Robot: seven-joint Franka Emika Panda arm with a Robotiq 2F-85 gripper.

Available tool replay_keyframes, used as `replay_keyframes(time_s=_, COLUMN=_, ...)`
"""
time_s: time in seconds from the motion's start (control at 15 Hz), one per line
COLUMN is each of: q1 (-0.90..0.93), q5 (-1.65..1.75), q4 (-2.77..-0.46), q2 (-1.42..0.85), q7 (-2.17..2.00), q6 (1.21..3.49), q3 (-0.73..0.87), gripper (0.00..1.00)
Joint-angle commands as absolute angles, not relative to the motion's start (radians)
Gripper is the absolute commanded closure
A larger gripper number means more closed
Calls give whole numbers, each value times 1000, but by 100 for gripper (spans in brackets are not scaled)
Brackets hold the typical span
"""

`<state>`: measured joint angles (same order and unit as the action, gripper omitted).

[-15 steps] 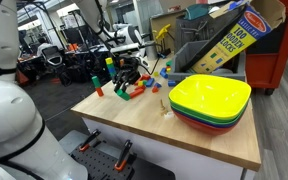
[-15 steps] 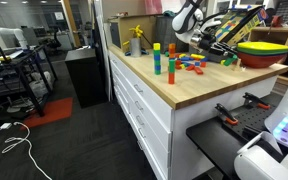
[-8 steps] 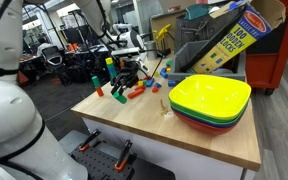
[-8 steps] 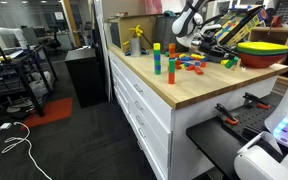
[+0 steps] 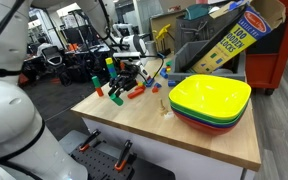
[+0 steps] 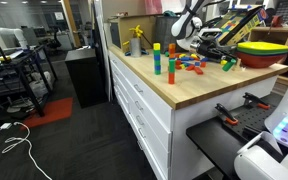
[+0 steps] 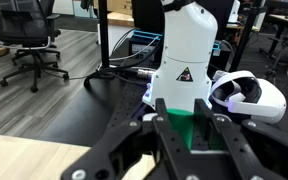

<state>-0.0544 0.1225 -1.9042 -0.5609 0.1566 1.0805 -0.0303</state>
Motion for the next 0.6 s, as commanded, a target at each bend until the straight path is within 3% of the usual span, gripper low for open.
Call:
replay_keyframes(time_s=0.0, q1=-78, q5=68, q4=-1867, q2=-585, q7=188, q6=1039, q3=-23, gripper=92)
replay_keyframes(time_s=0.53, q1=-120, q5=-28, q4=-1872, q2=-621, q7=188, q6=1049, q3=-10, gripper=92)
